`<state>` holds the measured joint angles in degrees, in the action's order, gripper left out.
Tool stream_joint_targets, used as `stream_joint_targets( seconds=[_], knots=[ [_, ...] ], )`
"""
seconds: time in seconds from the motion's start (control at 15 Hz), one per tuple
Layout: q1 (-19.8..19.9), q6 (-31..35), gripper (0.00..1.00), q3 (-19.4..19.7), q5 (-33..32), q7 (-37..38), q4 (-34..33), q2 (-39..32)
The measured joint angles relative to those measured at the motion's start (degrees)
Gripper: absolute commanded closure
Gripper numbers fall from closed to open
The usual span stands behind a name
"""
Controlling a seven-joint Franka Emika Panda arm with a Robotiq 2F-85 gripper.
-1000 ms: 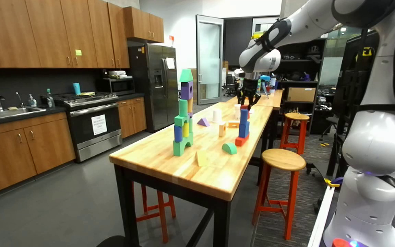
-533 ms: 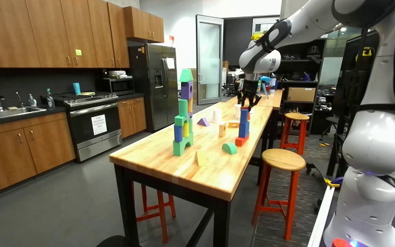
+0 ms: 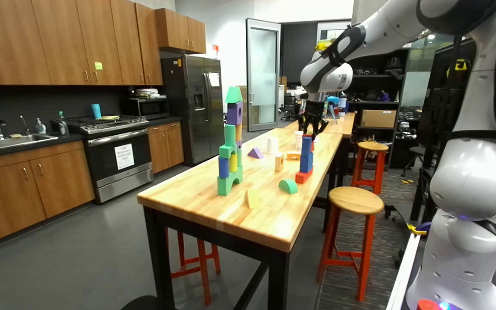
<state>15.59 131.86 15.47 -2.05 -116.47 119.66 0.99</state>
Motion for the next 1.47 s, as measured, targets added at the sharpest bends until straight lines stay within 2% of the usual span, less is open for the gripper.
stream_joint_targets(
  seconds=[0.6,0.67,0.73,0.87,0.93,1.13,1.47],
  knots=[
    [0.0,0.0,0.81,0.1,0.0,0.0,0.0,0.0],
    [0.0,0.0,0.31,0.1,0.0,0.0,0.0,0.0],
    [0.0,0.0,0.31,0.1,0.0,-0.1,0.1,0.0],
    [0.0,0.2,0.2,0.1,0.0,-0.2,0.2,0.0],
    [0.0,0.5,0.4,0.1,0.0,-0.4,0.3,0.0],
    [0.0,0.4,0.21,0.1,0.0,-0.3,0.3,-0.1],
    [0.0,0.4,0.2,0.1,0.0,-0.3,0.3,-0.1]
  ],
)
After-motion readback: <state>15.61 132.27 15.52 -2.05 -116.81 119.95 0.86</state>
